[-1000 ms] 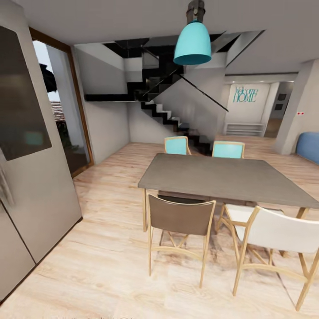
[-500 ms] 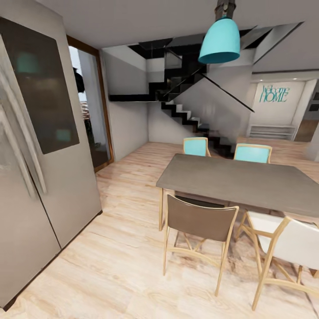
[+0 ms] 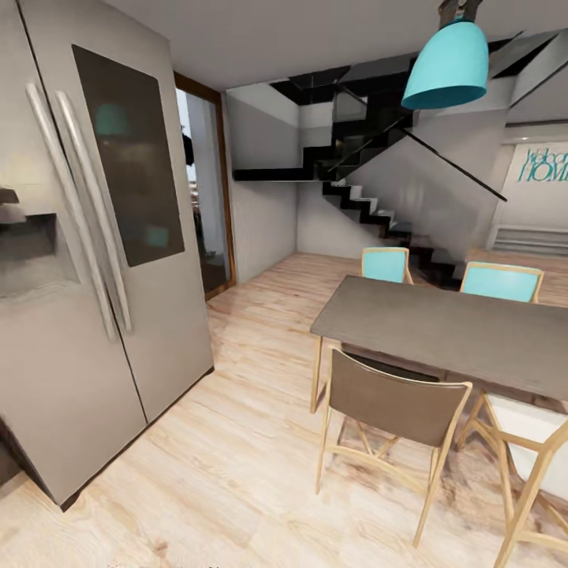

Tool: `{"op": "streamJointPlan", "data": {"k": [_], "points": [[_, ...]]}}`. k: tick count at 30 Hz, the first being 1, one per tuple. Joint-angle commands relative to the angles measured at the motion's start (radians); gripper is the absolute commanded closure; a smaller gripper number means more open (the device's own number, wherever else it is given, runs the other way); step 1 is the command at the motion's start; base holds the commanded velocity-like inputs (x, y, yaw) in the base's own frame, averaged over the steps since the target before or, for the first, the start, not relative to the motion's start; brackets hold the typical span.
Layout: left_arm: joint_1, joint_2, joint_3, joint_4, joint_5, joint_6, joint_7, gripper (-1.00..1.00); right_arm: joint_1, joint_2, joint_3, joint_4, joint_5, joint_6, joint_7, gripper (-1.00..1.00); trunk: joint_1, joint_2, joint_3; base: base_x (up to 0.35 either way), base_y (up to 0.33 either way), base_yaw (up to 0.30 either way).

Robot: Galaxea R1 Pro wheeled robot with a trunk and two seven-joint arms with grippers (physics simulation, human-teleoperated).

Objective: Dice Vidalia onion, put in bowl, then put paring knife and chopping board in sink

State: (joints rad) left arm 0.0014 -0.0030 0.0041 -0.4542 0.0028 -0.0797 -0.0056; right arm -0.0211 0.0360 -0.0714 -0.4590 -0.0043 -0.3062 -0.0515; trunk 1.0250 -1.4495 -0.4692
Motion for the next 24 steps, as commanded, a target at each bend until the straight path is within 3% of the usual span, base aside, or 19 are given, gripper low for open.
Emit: {"op": "streamJointPlan", "data": {"k": [1,24], "points": [[0.000,0.000,0.000,-0.001,0.000,-0.002,-0.001,-1.00,0.000,0.001,-0.004,0.000,0.000,-0.003,0.001,-1.00,0.000,0.000,-0.001,0.000,0.000,0.286],[0.000,0.000,0.001,-0.001,0.000,-0.002,-0.002,-1.00,0.000,0.001,-0.004,0.000,0.000,-0.004,0.001,-1.00,0.000,0.000,-0.001,0.000,0.000,0.286]]}}
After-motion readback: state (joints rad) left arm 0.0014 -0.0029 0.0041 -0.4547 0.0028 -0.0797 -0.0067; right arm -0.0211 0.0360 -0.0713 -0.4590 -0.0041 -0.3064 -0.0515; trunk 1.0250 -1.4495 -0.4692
